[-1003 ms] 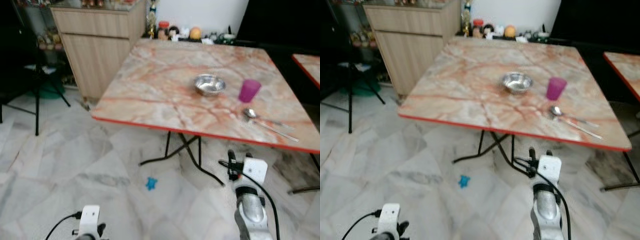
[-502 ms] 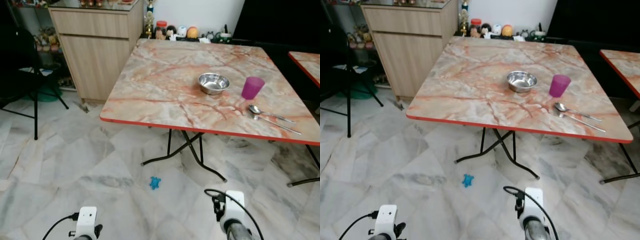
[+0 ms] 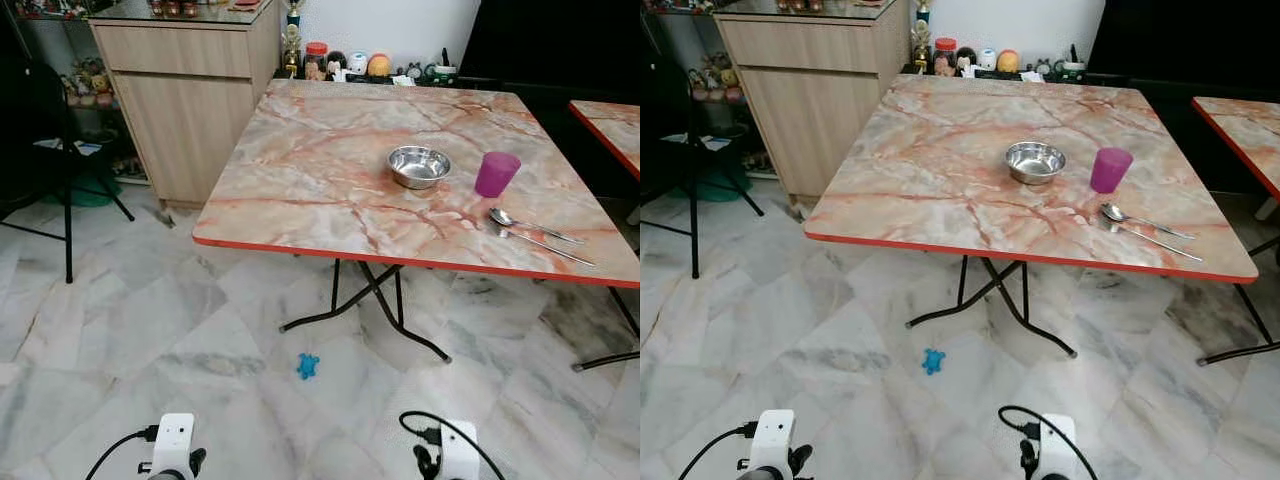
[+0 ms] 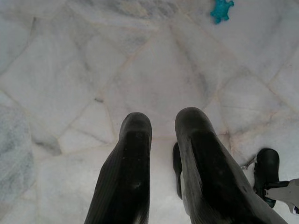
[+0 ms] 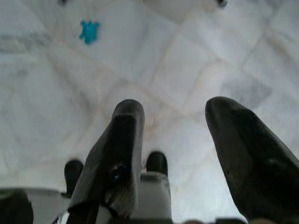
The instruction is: Setting the table
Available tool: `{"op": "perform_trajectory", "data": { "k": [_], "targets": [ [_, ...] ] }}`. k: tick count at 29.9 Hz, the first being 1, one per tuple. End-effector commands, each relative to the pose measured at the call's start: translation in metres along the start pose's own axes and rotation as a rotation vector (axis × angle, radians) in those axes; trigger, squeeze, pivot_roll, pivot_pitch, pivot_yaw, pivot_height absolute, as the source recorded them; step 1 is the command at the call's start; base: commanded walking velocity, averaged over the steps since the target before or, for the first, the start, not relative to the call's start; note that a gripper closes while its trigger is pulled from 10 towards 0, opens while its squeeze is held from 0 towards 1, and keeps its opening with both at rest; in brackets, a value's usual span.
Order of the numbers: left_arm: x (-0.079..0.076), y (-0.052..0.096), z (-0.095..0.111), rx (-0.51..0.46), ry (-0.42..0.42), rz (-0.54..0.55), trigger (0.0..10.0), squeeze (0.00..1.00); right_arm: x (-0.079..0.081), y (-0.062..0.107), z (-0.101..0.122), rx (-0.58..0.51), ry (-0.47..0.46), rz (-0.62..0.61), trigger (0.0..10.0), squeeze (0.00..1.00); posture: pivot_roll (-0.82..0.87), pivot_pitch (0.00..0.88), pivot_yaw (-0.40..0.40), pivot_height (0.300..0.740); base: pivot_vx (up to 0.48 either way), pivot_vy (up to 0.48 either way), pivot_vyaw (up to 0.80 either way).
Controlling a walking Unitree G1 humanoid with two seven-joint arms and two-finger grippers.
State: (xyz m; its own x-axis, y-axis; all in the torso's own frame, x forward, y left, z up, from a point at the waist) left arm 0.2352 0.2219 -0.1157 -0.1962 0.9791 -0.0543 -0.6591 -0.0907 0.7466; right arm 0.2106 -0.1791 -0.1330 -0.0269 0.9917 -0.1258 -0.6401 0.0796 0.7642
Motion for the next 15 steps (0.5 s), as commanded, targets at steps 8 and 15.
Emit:
{"op": "perform_trajectory", "data": {
  "k": [8, 15],
  "targets": [
    [-0.0040, -0.0003, -0.0009, 0.003, -0.001, -0.010, 10.0, 0.00, -0.0056, 0.0019, -0.0119, 0.042, -0.064, -0.002, 10.0, 0.00, 0.09, 0.000, -0.039, 0.728, 0.000, 0.000, -0.23],
    [-0.0074, -0.0016, 0.0054, -0.016, 0.001, -0.018, 10.0, 0.00, -0.0006, 0.0022, -0.0117, 0.035, -0.038, 0.020, 10.0, 0.00, 0.09, 0.000, -0.039, 0.728, 0.103, 0.000, 0.00]
  ]
}}
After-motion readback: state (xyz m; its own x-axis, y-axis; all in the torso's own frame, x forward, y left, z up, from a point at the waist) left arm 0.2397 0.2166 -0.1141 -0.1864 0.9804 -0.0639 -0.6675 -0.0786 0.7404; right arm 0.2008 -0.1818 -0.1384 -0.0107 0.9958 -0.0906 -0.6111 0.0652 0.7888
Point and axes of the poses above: a point about 5 cm out from each wrist's last joint towards the gripper, its own y axis pointing back from the gripper into the wrist, its own z axis along the axis of the wrist's last joint, x = y × z, the point moved 6 cm from there along -y, pointing out of the wrist towards the gripper, and after that the axes turned 11 degrees about y, right-handed, at the moved point
